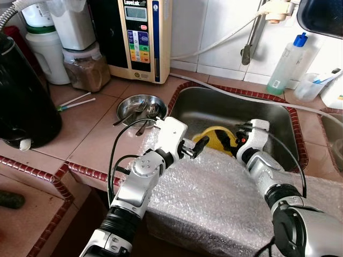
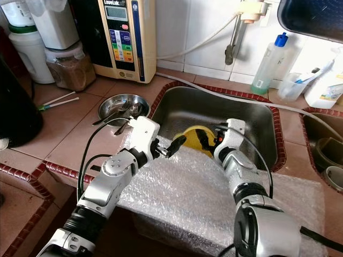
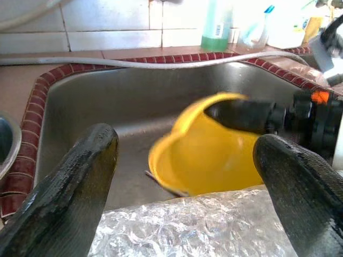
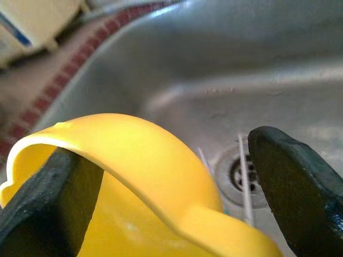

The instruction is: Kitchen organization

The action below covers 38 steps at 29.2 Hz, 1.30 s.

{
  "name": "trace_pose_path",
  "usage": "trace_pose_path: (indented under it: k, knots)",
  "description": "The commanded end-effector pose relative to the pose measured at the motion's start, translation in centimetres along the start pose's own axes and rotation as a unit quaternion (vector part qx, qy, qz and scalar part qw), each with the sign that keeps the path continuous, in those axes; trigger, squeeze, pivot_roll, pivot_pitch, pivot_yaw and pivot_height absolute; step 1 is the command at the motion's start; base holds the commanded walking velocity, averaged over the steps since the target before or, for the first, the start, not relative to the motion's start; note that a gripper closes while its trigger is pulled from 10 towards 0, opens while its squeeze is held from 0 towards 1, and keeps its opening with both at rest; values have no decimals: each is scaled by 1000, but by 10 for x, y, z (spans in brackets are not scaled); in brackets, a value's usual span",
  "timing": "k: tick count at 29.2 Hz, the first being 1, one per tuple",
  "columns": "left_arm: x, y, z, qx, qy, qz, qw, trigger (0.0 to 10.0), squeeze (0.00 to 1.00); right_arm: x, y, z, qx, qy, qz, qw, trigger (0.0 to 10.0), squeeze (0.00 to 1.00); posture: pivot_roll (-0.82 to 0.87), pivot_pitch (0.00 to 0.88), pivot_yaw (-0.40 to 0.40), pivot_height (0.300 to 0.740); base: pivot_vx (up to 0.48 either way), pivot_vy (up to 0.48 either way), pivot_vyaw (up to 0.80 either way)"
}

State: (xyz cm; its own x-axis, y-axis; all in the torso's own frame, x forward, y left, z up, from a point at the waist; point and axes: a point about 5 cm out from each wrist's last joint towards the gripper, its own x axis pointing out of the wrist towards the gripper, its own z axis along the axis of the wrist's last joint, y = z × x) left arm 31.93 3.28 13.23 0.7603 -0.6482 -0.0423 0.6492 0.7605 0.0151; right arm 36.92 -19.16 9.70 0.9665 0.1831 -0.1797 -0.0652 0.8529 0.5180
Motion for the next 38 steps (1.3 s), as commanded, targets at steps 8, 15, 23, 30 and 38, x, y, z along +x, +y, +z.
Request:
trace_pose_path:
  k: [8, 15, 23, 30, 38]
  knots:
    - [2, -2, 1, 8, 4, -7, 1000, 10000, 1000, -2, -3, 16, -318, -14, -48, 947, 10000, 0, 76, 0, 2, 740, 0, 0, 0]
    - [2, -2, 1, 12, 4, -7, 1000, 10000, 1000, -5, -6, 10, -427, -4, -57, 903, 10000, 0, 77, 0, 4, 740, 0, 0, 0]
    - [3, -3, 1, 20, 4, -6, 1000, 10000, 1000, -3, 14, 44, -413, -143, -58, 898, 10000, 0, 77, 0, 5, 740, 0, 0, 0]
    - [2, -3, 0, 20, 5, -4, 1000, 10000, 1000, -2, 15, 61, -340, -170, -57, 923, 10000, 0, 77, 0, -5, 740, 0, 0, 0]
    - [2, -5, -1, 18, 5, 0, 1000, 10000, 1000, -1, 13, 56, -296, -159, -62, 940, 10000, 0, 78, 0, -14, 740, 0, 0, 0]
